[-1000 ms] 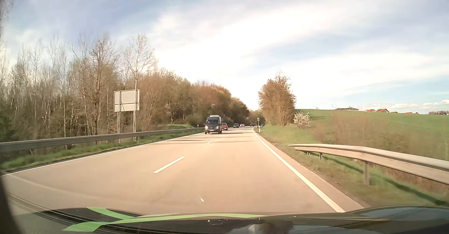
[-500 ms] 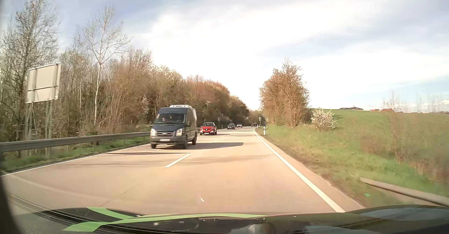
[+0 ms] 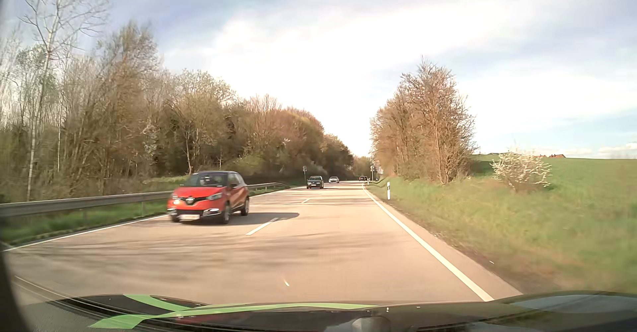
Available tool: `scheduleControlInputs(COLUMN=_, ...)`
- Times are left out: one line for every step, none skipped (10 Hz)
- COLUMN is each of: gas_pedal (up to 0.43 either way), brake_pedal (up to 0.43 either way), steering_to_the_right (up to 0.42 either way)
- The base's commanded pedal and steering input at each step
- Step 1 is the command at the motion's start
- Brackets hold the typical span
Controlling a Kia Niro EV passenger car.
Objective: Follow the waypoints while adhering to traffic rules and regulations
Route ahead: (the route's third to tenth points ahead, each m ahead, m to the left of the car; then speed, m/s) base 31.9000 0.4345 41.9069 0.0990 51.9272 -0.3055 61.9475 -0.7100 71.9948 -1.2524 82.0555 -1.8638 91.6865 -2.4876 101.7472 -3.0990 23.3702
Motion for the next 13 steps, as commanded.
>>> scheduleControlInputs(gas_pedal=0.488, brake_pedal=0.000, steering_to_the_right=-0.001)
scheduleControlInputs(gas_pedal=0.488, brake_pedal=0.000, steering_to_the_right=-0.001)
scheduleControlInputs(gas_pedal=0.488, brake_pedal=0.000, steering_to_the_right=0.000)
scheduleControlInputs(gas_pedal=0.488, brake_pedal=0.000, steering_to_the_right=0.000)
scheduleControlInputs(gas_pedal=0.488, brake_pedal=0.000, steering_to_the_right=0.000)
scheduleControlInputs(gas_pedal=0.488, brake_pedal=0.000, steering_to_the_right=0.000)
scheduleControlInputs(gas_pedal=0.488, brake_pedal=0.000, steering_to_the_right=0.000)
scheduleControlInputs(gas_pedal=0.488, brake_pedal=0.000, steering_to_the_right=0.000)
scheduleControlInputs(gas_pedal=0.488, brake_pedal=0.000, steering_to_the_right=0.000)
scheduleControlInputs(gas_pedal=0.488, brake_pedal=0.000, steering_to_the_right=0.000)
scheduleControlInputs(gas_pedal=0.488, brake_pedal=0.000, steering_to_the_right=0.000)
scheduleControlInputs(gas_pedal=0.480, brake_pedal=0.000, steering_to_the_right=0.000)
scheduleControlInputs(gas_pedal=0.441, brake_pedal=0.000, steering_to_the_right=0.001)
